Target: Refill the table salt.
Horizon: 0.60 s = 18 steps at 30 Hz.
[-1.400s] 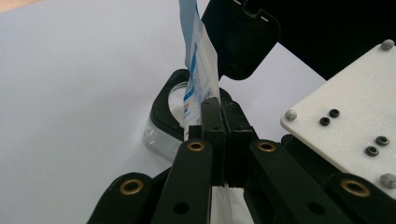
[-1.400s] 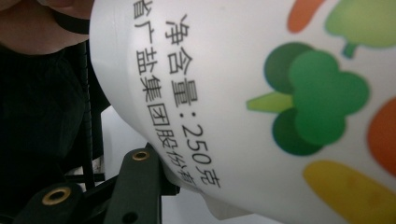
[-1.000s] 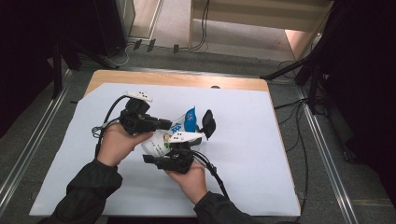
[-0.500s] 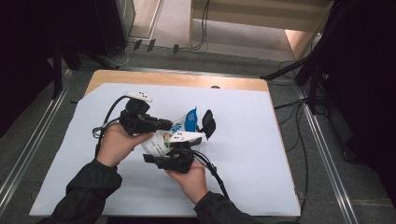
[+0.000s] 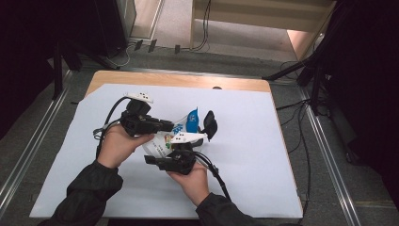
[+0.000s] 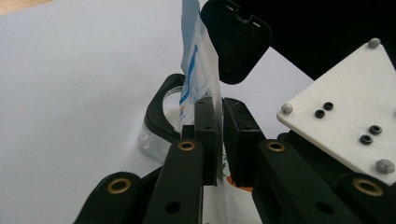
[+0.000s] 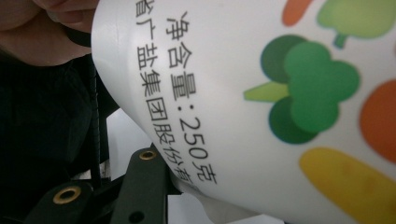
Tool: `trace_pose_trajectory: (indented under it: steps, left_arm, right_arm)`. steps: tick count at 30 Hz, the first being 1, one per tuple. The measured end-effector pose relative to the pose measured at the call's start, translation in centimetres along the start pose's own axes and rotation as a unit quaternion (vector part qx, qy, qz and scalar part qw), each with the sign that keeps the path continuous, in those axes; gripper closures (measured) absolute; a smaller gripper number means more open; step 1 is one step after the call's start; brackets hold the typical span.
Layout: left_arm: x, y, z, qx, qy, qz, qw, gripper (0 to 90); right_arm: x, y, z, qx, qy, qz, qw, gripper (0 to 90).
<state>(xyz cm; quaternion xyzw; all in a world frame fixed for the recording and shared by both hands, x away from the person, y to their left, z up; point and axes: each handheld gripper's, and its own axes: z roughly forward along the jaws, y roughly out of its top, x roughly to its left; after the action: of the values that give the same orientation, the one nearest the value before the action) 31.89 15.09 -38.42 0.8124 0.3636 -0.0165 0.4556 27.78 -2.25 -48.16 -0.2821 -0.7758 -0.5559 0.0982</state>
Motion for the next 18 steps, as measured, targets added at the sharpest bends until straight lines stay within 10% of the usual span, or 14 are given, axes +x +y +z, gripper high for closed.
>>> trace_pose_trajectory:
  steps: [18]
  left_arm:
    - [-0.15, 0.13, 0.14, -0.003, -0.003, 0.002, 1.0, 83.8]
  right_arm:
    - [-0.11, 0.03, -0.14, -0.004, 0.004, 0.006, 1.0, 65.4]
